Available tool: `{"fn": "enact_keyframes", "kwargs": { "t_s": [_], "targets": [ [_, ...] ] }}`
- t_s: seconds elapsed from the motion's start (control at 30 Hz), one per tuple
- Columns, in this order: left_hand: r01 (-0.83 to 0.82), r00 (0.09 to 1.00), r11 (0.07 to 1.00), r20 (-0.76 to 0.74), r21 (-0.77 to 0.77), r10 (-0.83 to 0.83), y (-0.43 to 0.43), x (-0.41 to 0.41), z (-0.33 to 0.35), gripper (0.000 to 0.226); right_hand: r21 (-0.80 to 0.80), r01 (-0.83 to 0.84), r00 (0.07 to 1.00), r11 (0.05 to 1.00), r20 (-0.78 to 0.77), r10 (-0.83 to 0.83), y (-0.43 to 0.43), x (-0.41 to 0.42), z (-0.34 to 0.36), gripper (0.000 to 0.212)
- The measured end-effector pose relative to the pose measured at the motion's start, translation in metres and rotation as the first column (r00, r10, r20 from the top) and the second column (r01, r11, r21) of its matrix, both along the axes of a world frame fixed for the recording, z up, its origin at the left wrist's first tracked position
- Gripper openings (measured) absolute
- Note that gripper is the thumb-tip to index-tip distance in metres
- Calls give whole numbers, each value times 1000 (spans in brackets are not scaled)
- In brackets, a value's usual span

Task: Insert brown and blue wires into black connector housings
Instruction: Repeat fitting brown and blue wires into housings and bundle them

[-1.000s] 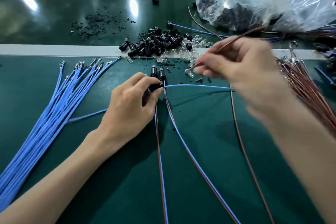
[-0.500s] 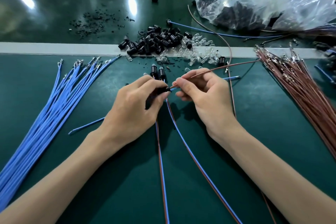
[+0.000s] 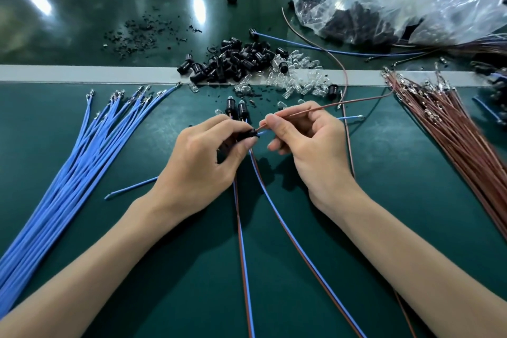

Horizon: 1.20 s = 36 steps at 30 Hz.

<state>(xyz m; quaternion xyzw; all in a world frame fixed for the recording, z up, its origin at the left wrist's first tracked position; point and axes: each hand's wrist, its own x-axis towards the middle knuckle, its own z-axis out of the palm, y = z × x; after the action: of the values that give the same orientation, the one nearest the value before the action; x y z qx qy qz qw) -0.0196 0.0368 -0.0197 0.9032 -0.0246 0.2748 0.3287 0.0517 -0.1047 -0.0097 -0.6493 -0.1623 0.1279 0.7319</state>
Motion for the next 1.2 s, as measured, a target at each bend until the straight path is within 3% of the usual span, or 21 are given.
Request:
{"fn": "enact_keyframes", "kwargs": {
  "t_s": [0.47,0.73,0.93,1.2],
  "targets": [
    [18,1000,1000,-21,-14,-18,0,-1,-2,20,-79,-43,999,996,30,46,-1,0,0,15],
    [9,1000,986,-21,-165,-13,-4,-2,5,26,-81,-40,999,996,19,41,-1,0,-1,16],
    [-10,999,978,-33,-207,3,-2,-3,4,34,21,-2,998,1000,-57,3,-2,0,-1,16],
    [-106,993,943,-74,-316,88,-1,-4,5,25,53,-68,997,996,-36,69,-5,2,1,16]
  ]
}}
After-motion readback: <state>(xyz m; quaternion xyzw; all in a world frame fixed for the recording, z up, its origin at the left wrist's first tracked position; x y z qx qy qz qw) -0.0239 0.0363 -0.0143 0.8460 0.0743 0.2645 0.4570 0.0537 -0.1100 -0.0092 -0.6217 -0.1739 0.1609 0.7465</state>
